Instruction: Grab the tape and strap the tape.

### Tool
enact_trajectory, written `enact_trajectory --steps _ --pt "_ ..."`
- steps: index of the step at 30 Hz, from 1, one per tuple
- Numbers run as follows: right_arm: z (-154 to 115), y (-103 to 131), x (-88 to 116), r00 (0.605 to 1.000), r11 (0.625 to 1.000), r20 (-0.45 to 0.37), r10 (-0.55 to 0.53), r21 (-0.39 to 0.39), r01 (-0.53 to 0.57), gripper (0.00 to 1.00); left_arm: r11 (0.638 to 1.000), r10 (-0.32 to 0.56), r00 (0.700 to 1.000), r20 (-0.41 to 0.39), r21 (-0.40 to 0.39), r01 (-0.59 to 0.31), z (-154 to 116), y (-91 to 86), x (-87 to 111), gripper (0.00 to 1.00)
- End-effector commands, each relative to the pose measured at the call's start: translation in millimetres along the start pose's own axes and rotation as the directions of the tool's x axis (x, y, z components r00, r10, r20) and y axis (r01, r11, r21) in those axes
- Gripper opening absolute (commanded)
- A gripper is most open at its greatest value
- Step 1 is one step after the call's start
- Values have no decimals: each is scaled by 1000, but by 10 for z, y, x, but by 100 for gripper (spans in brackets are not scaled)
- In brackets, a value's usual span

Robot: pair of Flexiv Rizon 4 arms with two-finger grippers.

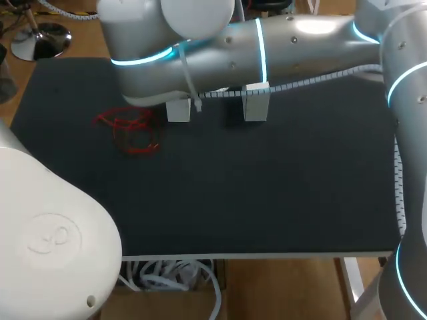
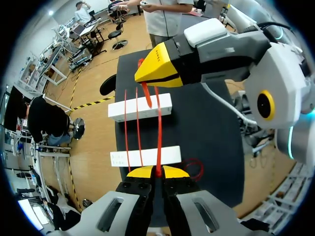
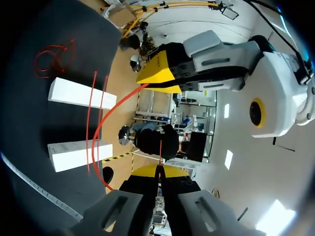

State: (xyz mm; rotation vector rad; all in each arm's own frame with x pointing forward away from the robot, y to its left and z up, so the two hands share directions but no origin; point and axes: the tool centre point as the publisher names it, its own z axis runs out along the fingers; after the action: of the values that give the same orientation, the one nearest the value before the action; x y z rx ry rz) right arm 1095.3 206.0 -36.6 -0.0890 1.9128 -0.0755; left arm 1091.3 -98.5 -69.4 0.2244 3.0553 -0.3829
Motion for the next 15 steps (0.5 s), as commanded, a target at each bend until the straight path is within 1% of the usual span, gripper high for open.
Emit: enact_trajectory --steps 1,15 --pt "-3 0 13 999 999 16 -30 -18 30 0 1000 -1 1000 -2 -3 1 -9 -2 2 0" --pt "16 67 -19 994 996 81 -67 -61 72 0 1000 -1 1000 -2 -3 1 -9 -2 2 0"
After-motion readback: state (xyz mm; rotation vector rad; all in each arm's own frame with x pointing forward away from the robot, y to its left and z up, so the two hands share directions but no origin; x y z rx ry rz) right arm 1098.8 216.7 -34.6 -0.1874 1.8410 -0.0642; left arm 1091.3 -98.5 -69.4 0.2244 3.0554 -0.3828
